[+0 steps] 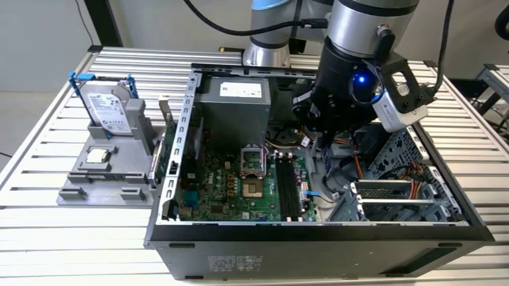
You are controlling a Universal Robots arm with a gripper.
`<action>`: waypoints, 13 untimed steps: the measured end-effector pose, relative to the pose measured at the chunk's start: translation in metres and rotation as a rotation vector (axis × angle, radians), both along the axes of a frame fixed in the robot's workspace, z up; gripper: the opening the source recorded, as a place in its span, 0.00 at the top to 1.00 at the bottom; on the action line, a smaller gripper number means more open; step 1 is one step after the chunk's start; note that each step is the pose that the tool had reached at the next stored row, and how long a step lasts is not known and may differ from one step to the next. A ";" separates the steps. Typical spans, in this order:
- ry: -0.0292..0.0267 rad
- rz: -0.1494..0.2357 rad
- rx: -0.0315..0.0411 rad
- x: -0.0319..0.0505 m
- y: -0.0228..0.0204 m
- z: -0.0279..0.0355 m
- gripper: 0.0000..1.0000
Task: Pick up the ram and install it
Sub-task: 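Insert the ram into the slot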
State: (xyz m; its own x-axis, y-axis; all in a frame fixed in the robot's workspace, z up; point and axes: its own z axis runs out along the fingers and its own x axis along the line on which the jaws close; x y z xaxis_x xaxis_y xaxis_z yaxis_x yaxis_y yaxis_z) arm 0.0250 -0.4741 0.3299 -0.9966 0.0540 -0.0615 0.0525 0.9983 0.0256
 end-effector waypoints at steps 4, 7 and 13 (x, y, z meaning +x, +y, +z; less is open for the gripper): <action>-0.0001 0.015 -0.0001 0.0000 0.0000 -0.0074 1.00; -0.0001 0.019 -0.0016 0.0000 0.0000 -0.0126 1.00; -0.0001 0.019 -0.0036 0.0000 0.0000 -0.0167 1.00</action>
State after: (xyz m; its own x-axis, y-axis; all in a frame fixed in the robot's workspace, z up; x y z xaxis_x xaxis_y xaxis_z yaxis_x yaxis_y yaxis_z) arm 0.0250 -0.4741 0.3133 -0.9975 0.0351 -0.0617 0.0338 0.9992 0.0220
